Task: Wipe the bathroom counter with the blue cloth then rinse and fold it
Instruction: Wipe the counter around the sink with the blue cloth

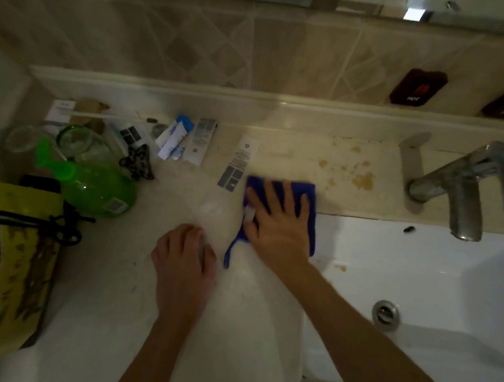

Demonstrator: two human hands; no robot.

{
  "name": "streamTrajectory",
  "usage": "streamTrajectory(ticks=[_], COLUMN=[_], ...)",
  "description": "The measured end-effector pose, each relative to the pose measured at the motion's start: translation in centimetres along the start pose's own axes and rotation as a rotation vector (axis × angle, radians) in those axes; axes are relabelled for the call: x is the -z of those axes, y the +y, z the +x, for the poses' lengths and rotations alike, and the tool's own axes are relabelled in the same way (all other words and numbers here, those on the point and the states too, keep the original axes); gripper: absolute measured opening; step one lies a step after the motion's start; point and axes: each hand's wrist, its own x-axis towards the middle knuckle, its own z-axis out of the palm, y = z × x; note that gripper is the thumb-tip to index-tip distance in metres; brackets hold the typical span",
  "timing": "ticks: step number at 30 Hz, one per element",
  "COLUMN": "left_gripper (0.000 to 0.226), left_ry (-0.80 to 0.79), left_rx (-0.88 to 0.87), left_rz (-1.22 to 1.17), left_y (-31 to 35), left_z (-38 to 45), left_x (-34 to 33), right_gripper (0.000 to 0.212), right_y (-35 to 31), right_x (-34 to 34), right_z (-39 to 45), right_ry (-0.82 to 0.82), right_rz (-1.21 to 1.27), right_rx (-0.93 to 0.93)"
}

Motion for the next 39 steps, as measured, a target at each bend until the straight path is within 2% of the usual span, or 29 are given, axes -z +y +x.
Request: streamTrajectory(ticks=[3,5,10,13,17,20,22,26,28,33,35,36,39], left_gripper=[0.036,0.037,0.038,0.034,0.036,0.035,0.038,0.04,0.041,0.043,0.043,0.043,0.043], left_ry=[-0.002,0.005,0.037,0.083,0.122,0.066,0.024,0.023,0.033,0.055,0.054,0.056,0.054], left_rx=[-0.009,-0.007,-0.018,0.012,-0.128,-0.237,-0.256,-0.25,-0.248,-0.236,-0.238,-0.236,-0.238], left_rz=[0.008,0.025,0.025,-0.043,-0.169,-0.124,-0.046,0.053,0.075,0.091,0.088,0.088,0.086], left_y=[0.0,-0.1,-0.1,0.6,5.3,8.7,9.7,9.6,9.7,9.9,10.0,10.0,9.9], left_z=[0.0,0.0,0.0,0.5,3.8,6.4,7.1,7.2,7.2,7.2,7.2,7.2,7.1], left_x=[-0.1,-0.1,-0.3,-0.5,-2.2,-3.7,-4.3,-4.8,-4.9,-5.1,-5.1,-5.1,-5.1], right_gripper=[0.053,0.056,0.055,0.054,0.05,0.046,0.045,0.051,0.052,0.053,0.054,0.052,0.046], right_y=[0.1,2.0,8.6,8.1,5.2,7.7,10.9,18.4,18.9,16.4,15.2,14.6,14.8], right_x=[0.1,0.1,0.3,0.7,0.3,0.9,1.1,2.1,2.0,1.6,1.2,1.1,1.1], right_z=[-0.6,2.1,6.0,4.7,1.4,1.0,1.0,1.3,2.5,8.4,9.3,9.2,6.1], right_ry=[-0.046,-0.09,0.006,0.014,-0.027,0.011,0.085,0.139,0.155,0.162,0.179,0.18,0.12], right_rz=[0.044,0.003,-0.066,-0.008,0.018,0.043,-0.027,-0.08,-0.088,-0.037,-0.074,-0.081,-0.083], right_rx=[0.206,0.239,-0.064,-0.138,0.108,0.177,0.063,-0.393,-0.531,-0.704,-0.654,-0.548,-0.015])
